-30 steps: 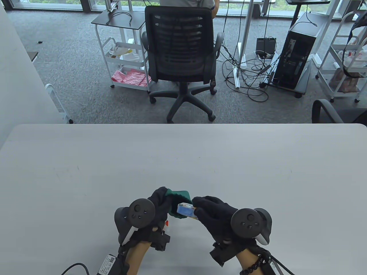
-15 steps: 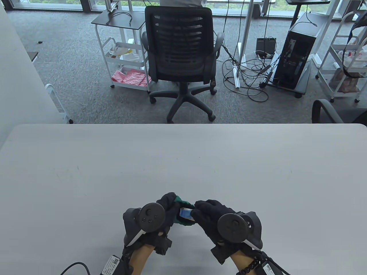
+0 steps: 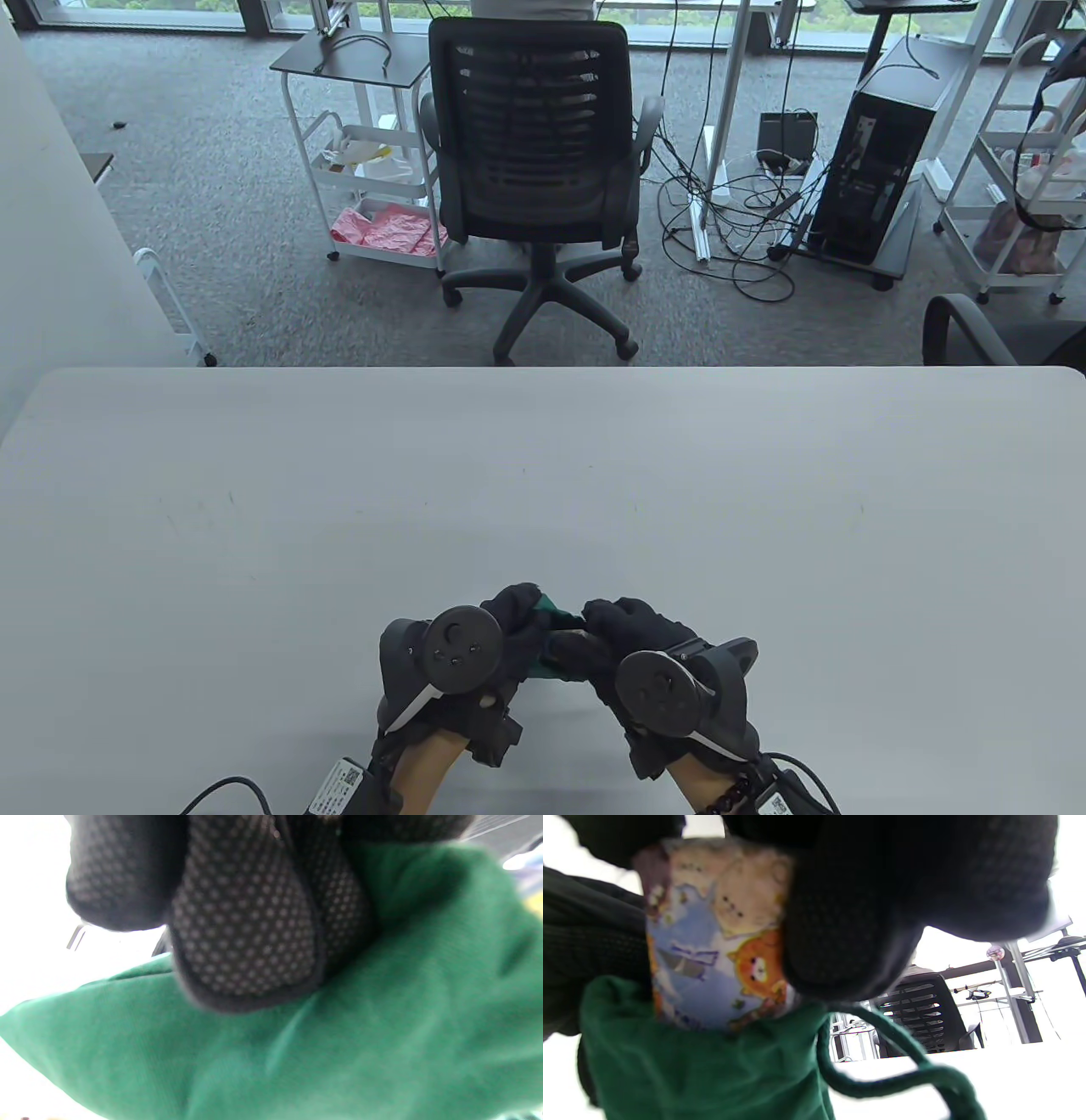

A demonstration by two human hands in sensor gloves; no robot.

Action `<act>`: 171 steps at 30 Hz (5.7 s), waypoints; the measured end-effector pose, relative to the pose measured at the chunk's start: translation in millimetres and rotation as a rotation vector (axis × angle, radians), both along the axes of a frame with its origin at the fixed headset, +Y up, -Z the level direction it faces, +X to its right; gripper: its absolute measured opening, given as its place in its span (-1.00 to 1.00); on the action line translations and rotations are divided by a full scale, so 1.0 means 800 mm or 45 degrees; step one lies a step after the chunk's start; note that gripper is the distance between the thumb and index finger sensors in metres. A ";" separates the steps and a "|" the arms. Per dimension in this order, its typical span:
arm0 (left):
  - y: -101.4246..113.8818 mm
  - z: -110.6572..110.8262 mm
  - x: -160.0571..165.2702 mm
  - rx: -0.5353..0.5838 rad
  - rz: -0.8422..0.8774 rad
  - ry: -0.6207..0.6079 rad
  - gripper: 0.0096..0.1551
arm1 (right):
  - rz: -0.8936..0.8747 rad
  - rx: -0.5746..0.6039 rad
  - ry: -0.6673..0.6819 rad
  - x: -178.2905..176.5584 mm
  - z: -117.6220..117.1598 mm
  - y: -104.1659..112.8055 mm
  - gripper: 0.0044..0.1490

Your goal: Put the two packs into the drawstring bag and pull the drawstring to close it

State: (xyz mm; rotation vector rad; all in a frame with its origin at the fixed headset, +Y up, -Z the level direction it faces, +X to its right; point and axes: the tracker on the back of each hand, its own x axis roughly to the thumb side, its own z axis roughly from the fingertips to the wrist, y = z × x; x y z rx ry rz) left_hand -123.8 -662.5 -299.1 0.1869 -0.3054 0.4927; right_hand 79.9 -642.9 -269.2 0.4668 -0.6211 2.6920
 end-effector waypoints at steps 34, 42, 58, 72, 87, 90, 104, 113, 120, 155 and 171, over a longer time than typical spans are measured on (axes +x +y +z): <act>-0.008 -0.004 -0.008 -0.058 0.160 0.046 -0.50 | -0.050 -0.372 0.093 0.015 -0.024 -0.021 0.02; -0.008 -0.001 -0.003 -0.050 0.215 -0.015 -0.50 | 0.027 -0.523 0.090 0.006 -0.033 -0.041 -0.11; -0.011 -0.005 -0.001 -0.012 0.019 0.005 -0.51 | -0.058 -0.424 -0.087 0.034 -0.039 -0.023 -0.46; -0.012 0.000 0.013 0.010 -0.031 -0.069 -0.49 | -0.287 -0.428 -0.158 0.053 -0.044 -0.026 -0.51; -0.009 -0.002 0.001 0.001 0.133 -0.109 -0.39 | -0.469 -0.497 -0.186 0.070 -0.043 -0.024 -0.51; -0.003 -0.005 -0.014 0.003 0.165 -0.005 -0.37 | -0.501 -0.492 -0.230 0.081 -0.044 -0.023 -0.51; -0.046 -0.036 -0.037 -0.441 -0.299 0.307 -0.06 | -0.534 -0.435 -0.387 0.118 -0.049 -0.022 -0.51; -0.093 -0.041 0.001 -0.612 -0.663 0.337 -0.04 | -0.507 -0.413 -0.412 0.120 -0.049 -0.021 -0.51; -0.116 -0.044 0.015 -0.618 -0.830 0.353 -0.05 | -0.487 -0.392 -0.430 0.124 -0.049 -0.019 -0.51; -0.112 -0.048 0.006 -0.640 -0.743 0.447 -0.20 | -0.507 -0.409 -0.435 0.127 -0.047 -0.020 -0.50; -0.063 -0.038 -0.027 -0.503 -0.197 0.379 -0.28 | -0.525 -0.396 -0.444 0.132 -0.047 -0.018 -0.51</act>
